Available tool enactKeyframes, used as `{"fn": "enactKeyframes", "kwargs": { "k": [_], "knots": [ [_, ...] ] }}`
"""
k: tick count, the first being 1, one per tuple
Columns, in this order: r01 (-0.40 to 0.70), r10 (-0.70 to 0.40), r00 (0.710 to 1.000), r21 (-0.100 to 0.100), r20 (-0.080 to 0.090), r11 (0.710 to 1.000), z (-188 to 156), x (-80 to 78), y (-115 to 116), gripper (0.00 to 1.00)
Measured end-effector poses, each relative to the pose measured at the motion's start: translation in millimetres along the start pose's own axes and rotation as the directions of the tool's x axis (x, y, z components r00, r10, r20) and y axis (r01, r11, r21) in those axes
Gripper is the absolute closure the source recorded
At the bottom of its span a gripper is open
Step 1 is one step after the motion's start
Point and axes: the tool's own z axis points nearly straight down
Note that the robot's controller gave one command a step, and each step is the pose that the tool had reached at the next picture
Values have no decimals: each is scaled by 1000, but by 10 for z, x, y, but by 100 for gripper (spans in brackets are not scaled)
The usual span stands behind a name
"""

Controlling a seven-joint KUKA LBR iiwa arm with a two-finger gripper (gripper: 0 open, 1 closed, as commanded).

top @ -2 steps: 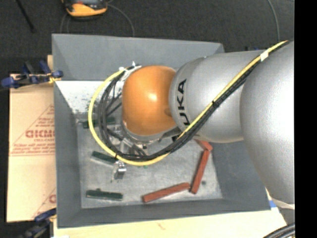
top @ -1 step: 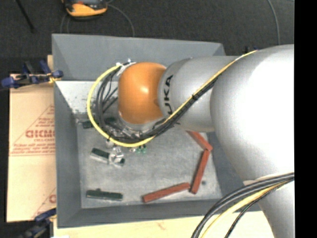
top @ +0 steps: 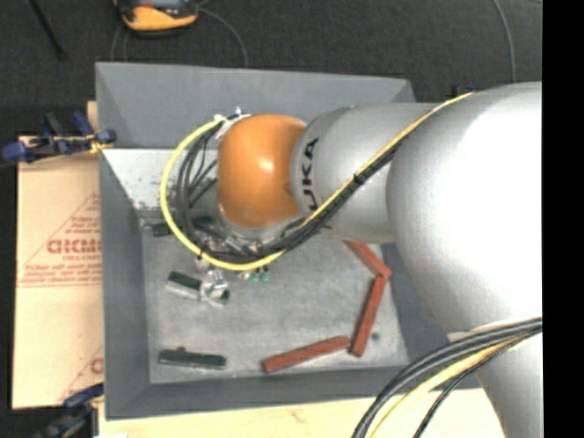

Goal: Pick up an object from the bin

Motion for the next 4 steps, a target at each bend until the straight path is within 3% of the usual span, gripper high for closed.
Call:
{"fn": "enactKeyframes", "kwargs": {
  "k": [1, 2, 3, 4],
  "knots": [
    [1, -1, 1000, 4, 12, 1000, -25, 53, -6, 100],
    [22, -22, 1000, 10, 13, 1000, -1489, -7, 344, 100],
    [20, -20, 1000, 10, 8, 1000, -1465, 5, 339, 100],
    [-161, 161, 987, 9, 5, 987, -720, -353, 431, 0]
  ]
}}
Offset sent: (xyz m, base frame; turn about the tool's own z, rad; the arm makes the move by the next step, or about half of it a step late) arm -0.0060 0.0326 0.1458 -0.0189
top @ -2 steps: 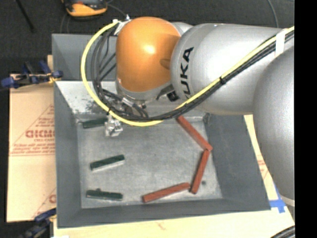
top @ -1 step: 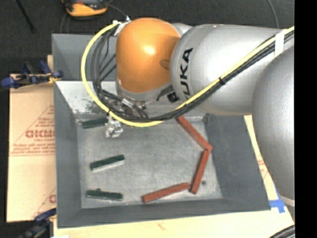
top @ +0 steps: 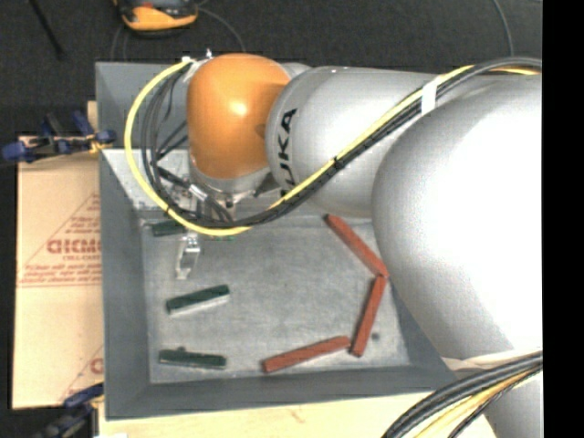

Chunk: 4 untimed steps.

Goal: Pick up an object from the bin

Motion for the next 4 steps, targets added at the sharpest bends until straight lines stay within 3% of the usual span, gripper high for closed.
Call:
{"fn": "enactKeyframes", "kwargs": {
  "k": [1, 2, 3, 4],
  "knots": [
    [-1, 1, 1000, -1, 4, 1000, -22, -10, 0, 0],
    [-37, 37, 999, -3, 11, 999, 371, 271, -19, 0],
    [-26, 26, 1000, -1, 3, 1000, 856, 248, 18, 0],
    [-52, 52, 999, 1, 2, 999, 788, 687, -619, 100]
  ]
}}
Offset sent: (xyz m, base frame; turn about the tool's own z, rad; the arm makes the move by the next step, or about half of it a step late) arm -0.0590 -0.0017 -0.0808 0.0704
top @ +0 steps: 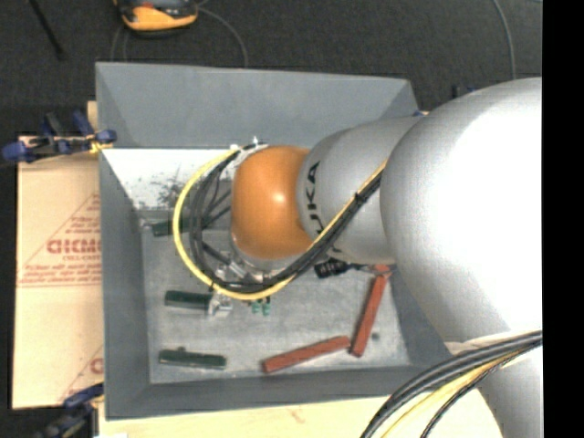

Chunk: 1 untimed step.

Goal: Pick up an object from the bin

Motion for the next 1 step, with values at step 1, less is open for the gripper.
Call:
{"fn": "enactKeyframes", "kwargs": {
  "k": [1],
  "knots": [
    [-1, 1, 1000, 0, 0, 1000, 0, 0, 0, 100]
  ]
}}
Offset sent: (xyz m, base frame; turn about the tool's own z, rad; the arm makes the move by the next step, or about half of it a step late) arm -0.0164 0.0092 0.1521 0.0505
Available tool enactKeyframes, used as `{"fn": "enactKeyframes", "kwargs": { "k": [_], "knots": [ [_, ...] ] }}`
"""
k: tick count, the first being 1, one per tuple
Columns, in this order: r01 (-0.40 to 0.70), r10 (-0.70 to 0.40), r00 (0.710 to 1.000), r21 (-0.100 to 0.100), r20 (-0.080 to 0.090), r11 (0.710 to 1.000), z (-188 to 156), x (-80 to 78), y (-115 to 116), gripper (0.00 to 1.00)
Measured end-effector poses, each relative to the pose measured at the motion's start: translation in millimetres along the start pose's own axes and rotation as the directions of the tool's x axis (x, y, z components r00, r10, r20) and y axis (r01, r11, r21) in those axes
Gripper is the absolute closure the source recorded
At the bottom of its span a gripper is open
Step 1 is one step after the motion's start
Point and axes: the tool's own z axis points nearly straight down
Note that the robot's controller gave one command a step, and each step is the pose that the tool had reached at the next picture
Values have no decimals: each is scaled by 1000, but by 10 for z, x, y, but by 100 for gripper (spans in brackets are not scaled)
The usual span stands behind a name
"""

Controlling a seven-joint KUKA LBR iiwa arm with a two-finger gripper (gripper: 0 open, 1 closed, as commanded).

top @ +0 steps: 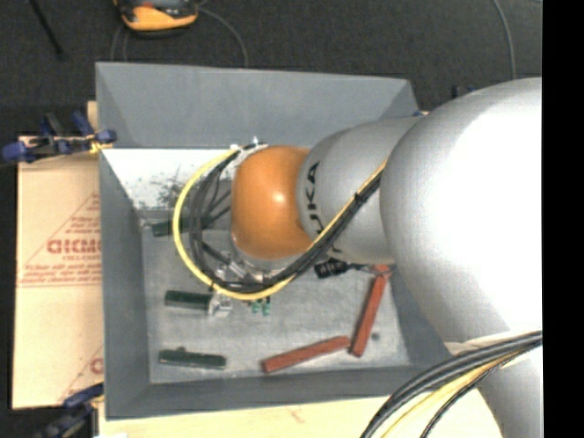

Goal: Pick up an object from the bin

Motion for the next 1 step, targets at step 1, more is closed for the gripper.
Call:
{"fn": "enactKeyframes", "kwargs": {
  "k": [1],
  "knots": [
    [-46, 46, 999, -1, 2, 999, -1534, 151, 80, 100]
  ]
}}
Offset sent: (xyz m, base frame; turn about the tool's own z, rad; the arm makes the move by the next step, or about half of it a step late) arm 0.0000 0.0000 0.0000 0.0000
